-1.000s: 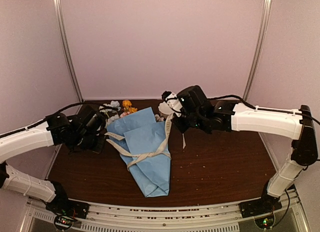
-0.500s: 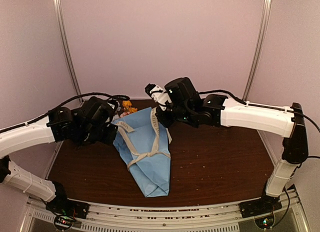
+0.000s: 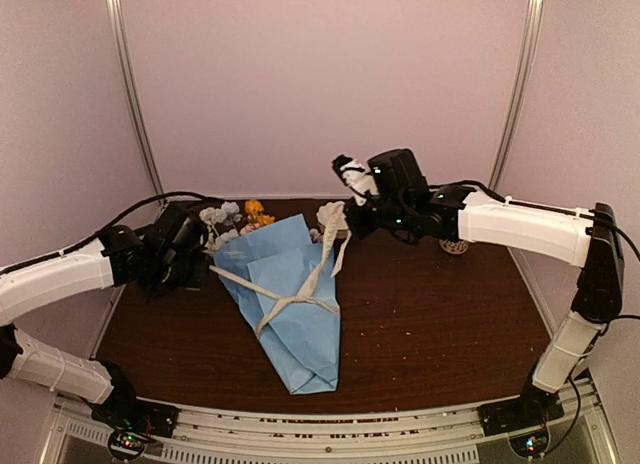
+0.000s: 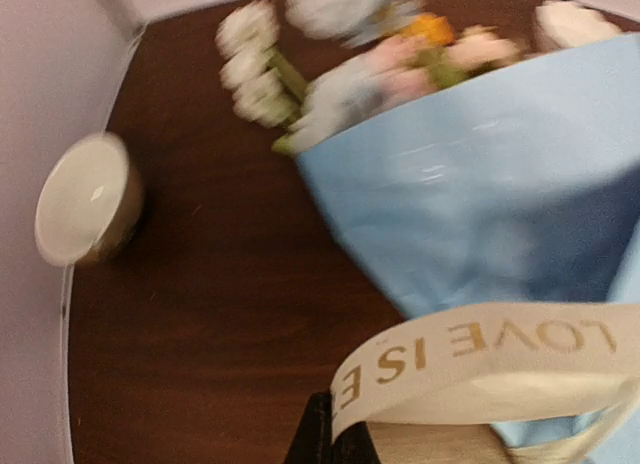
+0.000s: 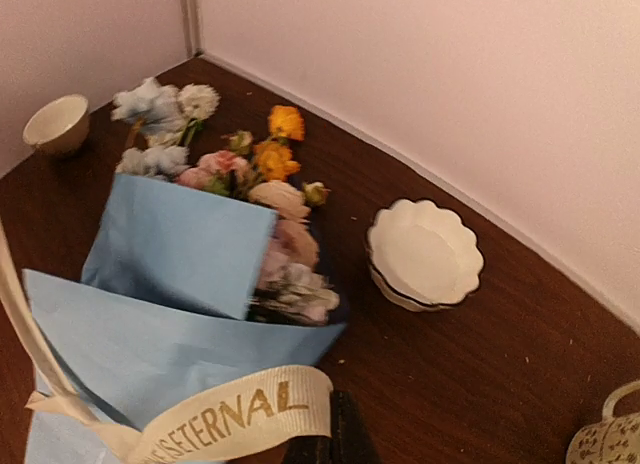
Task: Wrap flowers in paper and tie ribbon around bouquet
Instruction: Tie the ribbon around the folded bouquet.
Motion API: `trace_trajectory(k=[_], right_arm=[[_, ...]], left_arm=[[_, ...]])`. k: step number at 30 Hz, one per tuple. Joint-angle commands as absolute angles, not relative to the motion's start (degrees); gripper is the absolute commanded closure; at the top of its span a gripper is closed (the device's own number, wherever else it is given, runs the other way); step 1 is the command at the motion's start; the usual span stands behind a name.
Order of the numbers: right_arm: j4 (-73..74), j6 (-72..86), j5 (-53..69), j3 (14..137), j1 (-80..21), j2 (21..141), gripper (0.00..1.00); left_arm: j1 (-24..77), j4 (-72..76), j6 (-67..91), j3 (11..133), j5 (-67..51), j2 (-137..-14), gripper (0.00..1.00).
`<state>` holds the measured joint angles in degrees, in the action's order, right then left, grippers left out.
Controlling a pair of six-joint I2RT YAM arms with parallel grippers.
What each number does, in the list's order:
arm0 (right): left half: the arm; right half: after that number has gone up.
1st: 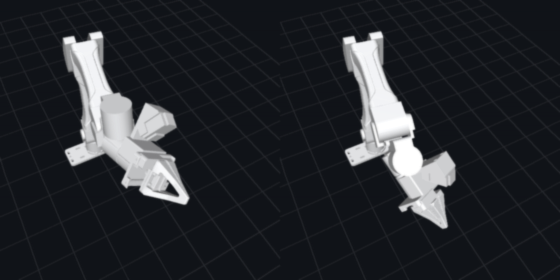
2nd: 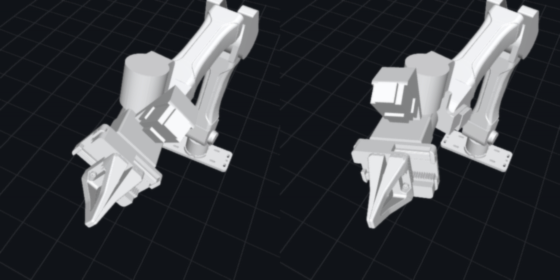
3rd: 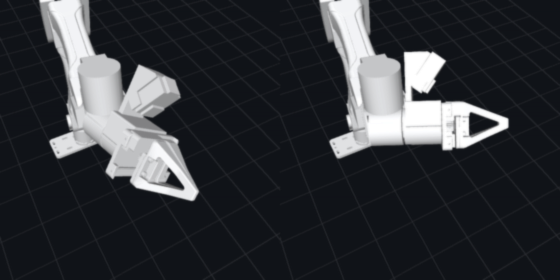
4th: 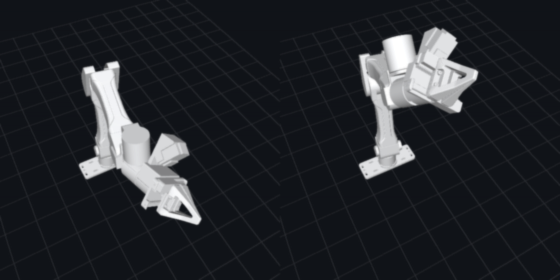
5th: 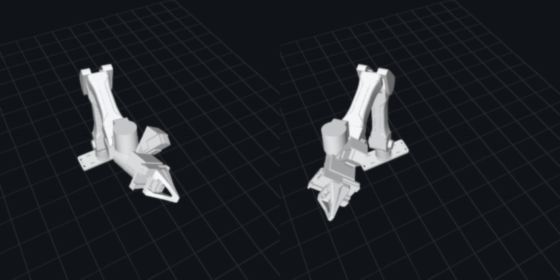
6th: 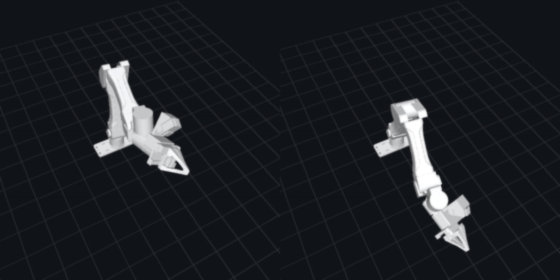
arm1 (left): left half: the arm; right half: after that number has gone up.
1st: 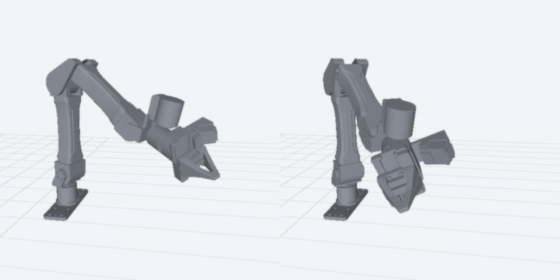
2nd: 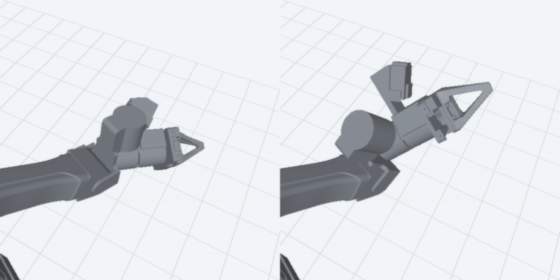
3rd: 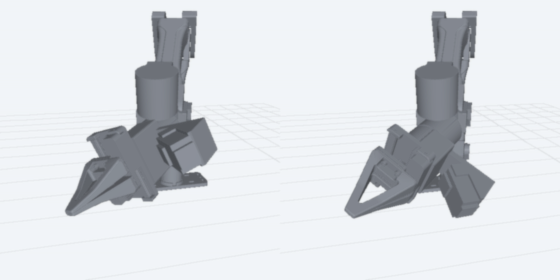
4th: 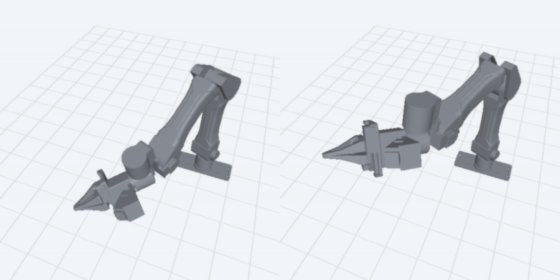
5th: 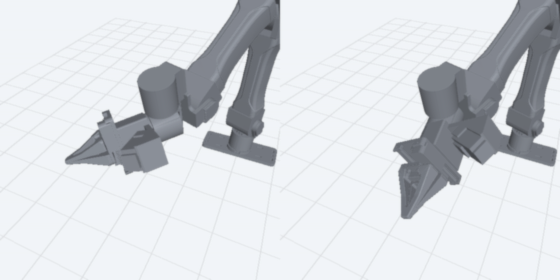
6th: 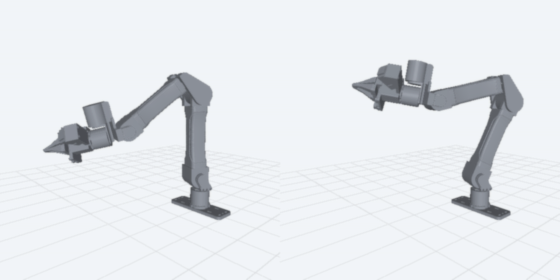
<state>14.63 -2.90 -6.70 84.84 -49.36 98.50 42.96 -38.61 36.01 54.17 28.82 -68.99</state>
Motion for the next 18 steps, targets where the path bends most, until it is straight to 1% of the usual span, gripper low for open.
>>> trace_trajectory(k=[1,2,4,6,7,10,12,18], right_arm=[[6.55,17.29,4.16,62.48,-24.64,88.41,1.00],[3.15,20.37,7.24,55.73,-19.13,86.30,1.00],[-2.94,25.12,13.86,45.21,-9.00,83.35,1.00],[-8.54,28.70,19.78,37.67,-0.57,81.74,1.00],[-11.33,30.14,22.13,34.71,3.07,81.51,1.00],[-15.40,32.77,26.72,30.57,11.89,81.26,1.00],[-17.71,34.15,28.23,29.44,16.19,81.49,1.00],[-20.32,35.48,29.70,28.31,23.11,82.88,1.00]], left_arm=[[32.30,-40.60,51.99,38.28,23.56,-54.94,1.00],[29.98,-39.43,54.64,34.48,20.96,-50.33,1.00],[22.28,-37.77,57.65,25.88,13.49,-42.16,1.00],[16.16,-38.00,59.26,19.62,8.22,-37.03,1.00],[14.81,-38.91,59.89,17.98,7.68,-34.71,1.00],[12.59,-42.32,60.13,17.28,9.21,-30.55,1.00],[10.60,-43.06,58.34,17.75,8.91,-30.89,1.00],[9.15,-43.36,58.07,18.51,10.38,-34.72,1.00]])
